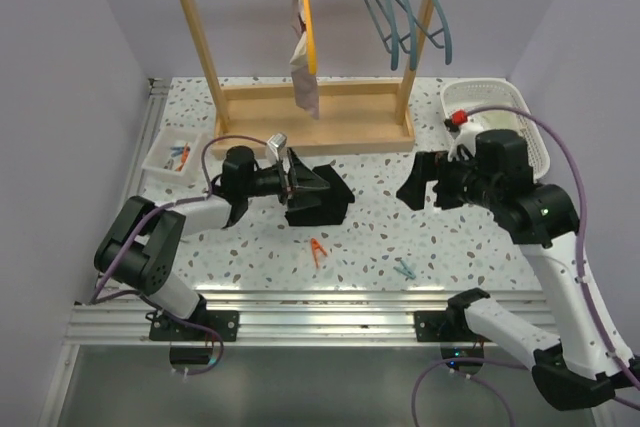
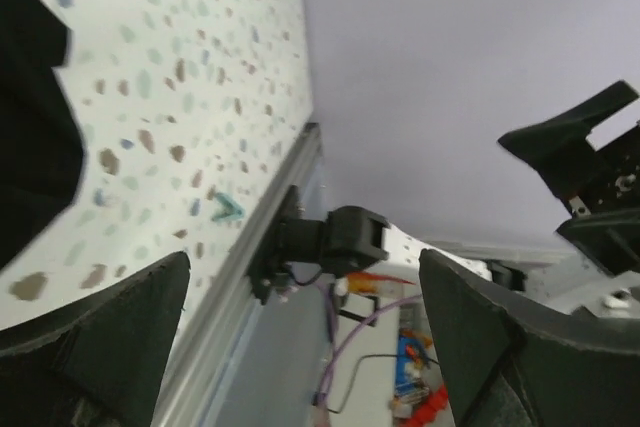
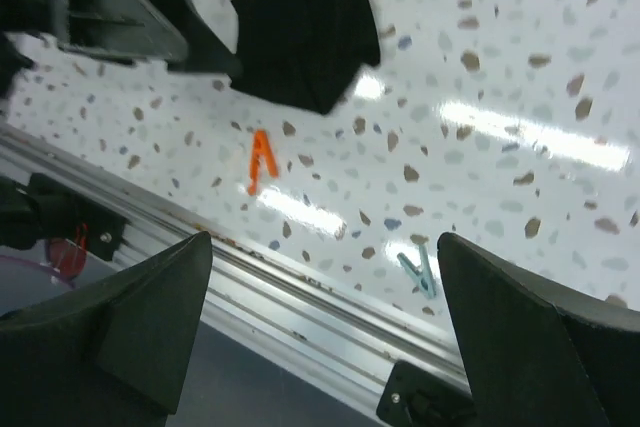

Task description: Remove the underwear clipped to the hanger

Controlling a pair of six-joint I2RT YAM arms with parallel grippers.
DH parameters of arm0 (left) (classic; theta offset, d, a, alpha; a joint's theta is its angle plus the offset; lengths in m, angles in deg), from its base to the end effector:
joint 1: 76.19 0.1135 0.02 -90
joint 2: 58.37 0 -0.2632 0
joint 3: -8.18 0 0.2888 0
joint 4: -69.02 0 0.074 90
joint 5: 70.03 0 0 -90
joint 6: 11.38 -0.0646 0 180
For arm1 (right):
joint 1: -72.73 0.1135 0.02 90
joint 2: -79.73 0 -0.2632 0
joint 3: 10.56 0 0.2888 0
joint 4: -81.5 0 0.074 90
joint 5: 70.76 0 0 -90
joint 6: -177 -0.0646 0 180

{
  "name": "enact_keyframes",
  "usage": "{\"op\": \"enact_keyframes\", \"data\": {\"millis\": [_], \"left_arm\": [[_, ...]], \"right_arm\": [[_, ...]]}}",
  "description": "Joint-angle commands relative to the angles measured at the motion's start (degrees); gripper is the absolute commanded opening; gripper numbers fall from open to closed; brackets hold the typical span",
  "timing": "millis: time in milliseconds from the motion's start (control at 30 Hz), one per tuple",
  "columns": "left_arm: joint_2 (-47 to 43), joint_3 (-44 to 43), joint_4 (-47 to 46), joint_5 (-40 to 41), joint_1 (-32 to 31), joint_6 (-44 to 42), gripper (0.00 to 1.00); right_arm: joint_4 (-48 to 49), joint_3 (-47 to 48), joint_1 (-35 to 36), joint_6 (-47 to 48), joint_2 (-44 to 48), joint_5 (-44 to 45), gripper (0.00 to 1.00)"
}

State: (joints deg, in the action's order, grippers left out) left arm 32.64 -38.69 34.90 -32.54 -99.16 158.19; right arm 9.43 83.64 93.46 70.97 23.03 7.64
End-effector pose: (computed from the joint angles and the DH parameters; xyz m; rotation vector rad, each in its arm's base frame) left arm 0.2962 -0.1812 0.1558 -0.2235 2.1917 -1.9603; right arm 0.1990 0.0892 0.4314 -0.2091 2.2101 0.5809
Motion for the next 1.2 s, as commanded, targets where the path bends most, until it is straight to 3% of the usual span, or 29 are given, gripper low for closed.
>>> {"op": "enact_keyframes", "data": {"millis": [0, 33, 100, 267, 367, 500, 633, 833, 1000, 1067, 1133, 1167], "left_arm": [[-3.81, -11.33, 36.88, 9.58, -0.24, -34.36, 1.00], [-3.55, -16.67, 51.58, 13.88, -0.50, -38.92, 1.00], [-2.41, -20.22, 61.43, 25.06, -1.29, -46.48, 1.00], [-1.78, -26.38, 66.50, 34.83, -1.30, -48.29, 1.00], [-5.64, -26.30, 67.20, 39.04, -1.30, -46.09, 1.00], [-12.15, -25.25, 72.45, 45.55, -1.21, -44.77, 1.00], [-19.53, -24.63, 77.30, 51.01, -1.21, -43.80, 1.00], [-29.12, -21.56, 80.91, 52.34, -1.03, -41.08, 1.00], [-33.52, -18.57, 82.84, 52.34, -1.03, -39.58, 1.00], [-34.66, -18.30, 83.37, 53.64, -0.95, -39.41, 1.00], [-35.01, -18.74, 83.99, 54.09, -0.95, -39.58, 1.00], [-35.28, -18.91, 84.16, 54.44, -0.86, -39.67, 1.00]], "right_arm": [[-1.28, -13.52, 0.10, -5.32, 2.19, 3.32, 0.98], [-0.58, -15.49, 0.19, -5.85, 3.00, 4.81, 0.98], [1.09, -19.35, 0.19, -7.52, 4.06, 6.75, 0.98], [9.78, -25.51, 1.06, -7.96, -0.32, 7.30, 0.98], [18.74, -26.06, 5.97, -8.58, -9.44, 9.81, 0.98], [26.76, -18.70, 14.75, -8.49, -25.00, 12.46, 0.98], [30.98, -9.99, 18.38, -8.66, -39.68, 15.19, 0.98], [28.53, 7.50, 21.72, -10.33, -57.88, 19.32, 0.98], [14.42, 23.48, 23.04, -15.86, -70.80, 29.07, 0.96], [9.21, 25.53, 23.13, -18.84, -74.59, 33.46, 0.95], [10.32, 22.04, 23.21, -19.56, -72.60, 34.27, 0.93], [13.55, 19.76, 23.13, -19.30, -71.36, 33.40, 0.86]]}}
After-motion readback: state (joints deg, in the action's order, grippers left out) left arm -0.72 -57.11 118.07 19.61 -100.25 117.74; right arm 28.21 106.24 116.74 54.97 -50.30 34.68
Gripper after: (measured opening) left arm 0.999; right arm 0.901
